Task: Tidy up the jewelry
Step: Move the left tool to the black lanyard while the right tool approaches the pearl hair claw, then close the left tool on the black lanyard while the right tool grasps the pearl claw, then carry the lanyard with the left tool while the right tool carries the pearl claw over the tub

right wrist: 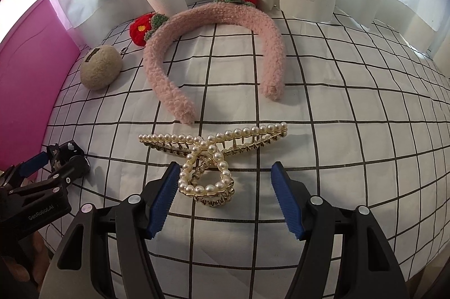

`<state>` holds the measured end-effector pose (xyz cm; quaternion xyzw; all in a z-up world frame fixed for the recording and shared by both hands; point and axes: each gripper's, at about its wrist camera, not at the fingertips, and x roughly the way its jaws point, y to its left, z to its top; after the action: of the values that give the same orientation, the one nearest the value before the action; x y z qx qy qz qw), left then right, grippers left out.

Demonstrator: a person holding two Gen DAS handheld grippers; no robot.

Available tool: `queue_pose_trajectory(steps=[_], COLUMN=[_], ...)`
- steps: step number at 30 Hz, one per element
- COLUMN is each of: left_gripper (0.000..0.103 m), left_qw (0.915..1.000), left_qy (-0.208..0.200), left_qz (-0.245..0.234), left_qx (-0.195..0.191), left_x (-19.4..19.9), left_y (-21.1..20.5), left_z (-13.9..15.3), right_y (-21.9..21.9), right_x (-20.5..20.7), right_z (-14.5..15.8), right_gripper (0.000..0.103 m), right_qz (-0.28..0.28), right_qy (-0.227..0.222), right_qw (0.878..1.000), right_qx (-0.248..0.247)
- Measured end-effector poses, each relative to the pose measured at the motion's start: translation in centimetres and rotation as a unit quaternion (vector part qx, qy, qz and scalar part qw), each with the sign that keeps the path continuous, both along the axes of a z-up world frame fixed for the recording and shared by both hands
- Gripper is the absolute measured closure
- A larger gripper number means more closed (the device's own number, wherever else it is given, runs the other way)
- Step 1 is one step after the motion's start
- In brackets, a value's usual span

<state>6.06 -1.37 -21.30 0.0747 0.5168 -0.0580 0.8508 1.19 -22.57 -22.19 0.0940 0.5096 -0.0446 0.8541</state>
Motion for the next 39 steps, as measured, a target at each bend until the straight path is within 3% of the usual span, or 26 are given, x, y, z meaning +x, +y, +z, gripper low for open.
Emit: queue_pose_trajectory(steps=[16,19,21,23,25,28,39], left_gripper=[0.008,0.02,0.033,0.051,0.072,0.08,0.08], left_qw=[0.9999,0.9997,0.9996,0.9994,0.9992,0.9989,0.9954], left_qy=[-0.009,-0.007,-0.014,-0.019,-0.019,-0.016,-0.043], left_qz=[0.003,0.0,-0.007,-0.018,-0.027,-0.03,-0.036], left_qx=[-0.004,-0.023,-0.023,-0.023,-0.023,-0.033,-0.077], left_x=[0.9,0.4,0.0,-0.2,-0.4,-0.6,-0.9], left_y=[0.2,0.5,0.3,-0.1,-0.4,-0.5,-0.1], left_z=[-1.1,-0.9,-0.6,-0.4,-0.1,0.3,3.9], right_y=[1.1,0.8,0.6,0.6,0.6,0.5,0.1], right_x=[0.6,0.4,0.2,0.0,-0.1,-0.3,-1.2], right_z=[-0.3,-0.3,-0.1,0.1,0.2,0.4,2.9], right_gripper=[0.04,0.042,0.055,0.071,0.071,0.072,0.073], right_qz=[0.014,0.017,0.02,0.026,0.027,0.029,0.028], right_qy=[-0.004,-0.006,-0.009,-0.011,-0.011,-0.014,-0.044], right_qw=[0.999,0.999,0.999,0.999,0.999,0.999,0.998], right_qx=[-0.047,-0.044,-0.043,-0.046,-0.045,-0.036,-0.017])
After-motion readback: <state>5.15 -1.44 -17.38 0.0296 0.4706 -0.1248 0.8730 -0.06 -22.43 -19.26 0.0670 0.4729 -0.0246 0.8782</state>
